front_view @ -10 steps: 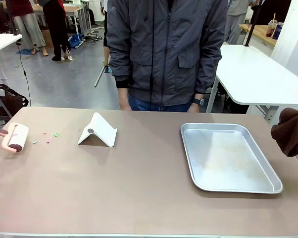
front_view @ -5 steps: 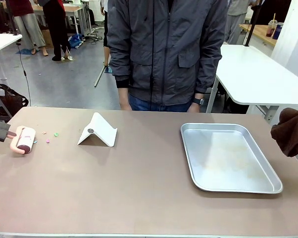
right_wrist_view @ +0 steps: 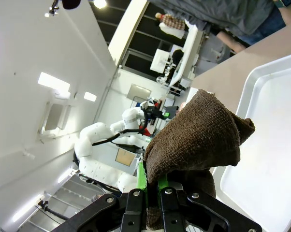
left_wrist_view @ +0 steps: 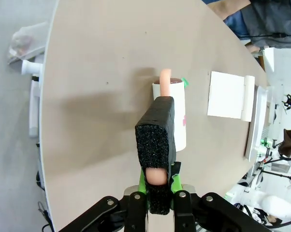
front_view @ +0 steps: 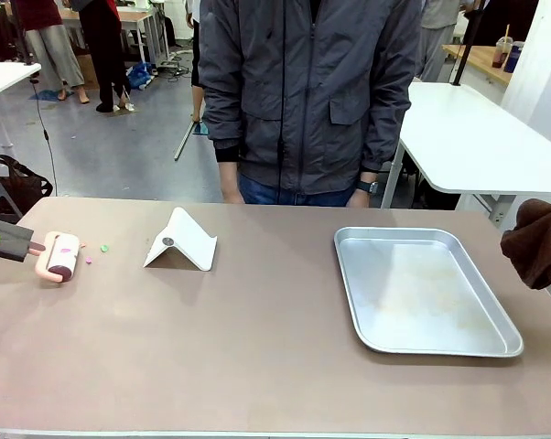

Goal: Clean the surface of the table.
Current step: Clean the area not pointed to by the person.

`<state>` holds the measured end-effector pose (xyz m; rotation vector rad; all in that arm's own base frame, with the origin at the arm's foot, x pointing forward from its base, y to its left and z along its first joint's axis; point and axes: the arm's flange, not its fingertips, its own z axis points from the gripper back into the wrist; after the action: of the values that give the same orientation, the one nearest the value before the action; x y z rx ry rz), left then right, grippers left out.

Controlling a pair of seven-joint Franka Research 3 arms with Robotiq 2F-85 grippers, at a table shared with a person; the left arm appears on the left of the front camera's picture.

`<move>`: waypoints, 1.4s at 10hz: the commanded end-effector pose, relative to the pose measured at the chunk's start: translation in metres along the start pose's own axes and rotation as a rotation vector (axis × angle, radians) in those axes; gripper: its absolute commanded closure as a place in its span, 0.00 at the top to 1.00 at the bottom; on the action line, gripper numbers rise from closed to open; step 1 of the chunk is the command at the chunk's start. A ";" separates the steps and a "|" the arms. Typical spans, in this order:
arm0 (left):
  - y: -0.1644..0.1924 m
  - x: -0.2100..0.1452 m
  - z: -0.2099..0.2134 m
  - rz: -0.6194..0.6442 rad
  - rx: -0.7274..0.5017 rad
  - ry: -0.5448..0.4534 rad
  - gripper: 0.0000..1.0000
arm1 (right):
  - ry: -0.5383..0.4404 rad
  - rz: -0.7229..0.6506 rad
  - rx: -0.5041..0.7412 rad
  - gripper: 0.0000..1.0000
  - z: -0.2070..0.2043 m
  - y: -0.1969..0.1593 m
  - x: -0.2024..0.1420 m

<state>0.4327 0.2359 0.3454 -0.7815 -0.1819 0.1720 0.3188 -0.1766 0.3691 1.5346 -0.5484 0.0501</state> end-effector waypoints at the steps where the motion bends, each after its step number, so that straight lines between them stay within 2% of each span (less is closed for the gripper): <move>1: 0.006 -0.005 -0.035 0.016 0.085 0.088 0.10 | -0.009 0.009 0.024 0.09 -0.001 0.003 0.004; 6: -0.017 0.010 -0.075 -0.005 0.094 0.188 0.10 | -0.009 0.009 0.024 0.09 -0.001 0.003 0.004; 9: -0.035 0.014 -0.095 -0.046 0.082 0.206 0.10 | -0.009 0.009 0.024 0.09 -0.001 0.003 0.004; 12: -0.043 0.014 -0.084 -0.097 -0.025 0.119 0.10 | -0.009 0.009 0.024 0.09 -0.001 0.003 0.004; 14: -0.051 0.004 -0.056 -0.150 -0.112 0.049 0.10 | -0.009 0.009 0.024 0.09 -0.001 0.003 0.004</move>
<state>0.4704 0.1578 0.3365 -0.8355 -0.1376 0.0269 0.3190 -0.1766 0.3688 1.5354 -0.5474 0.0497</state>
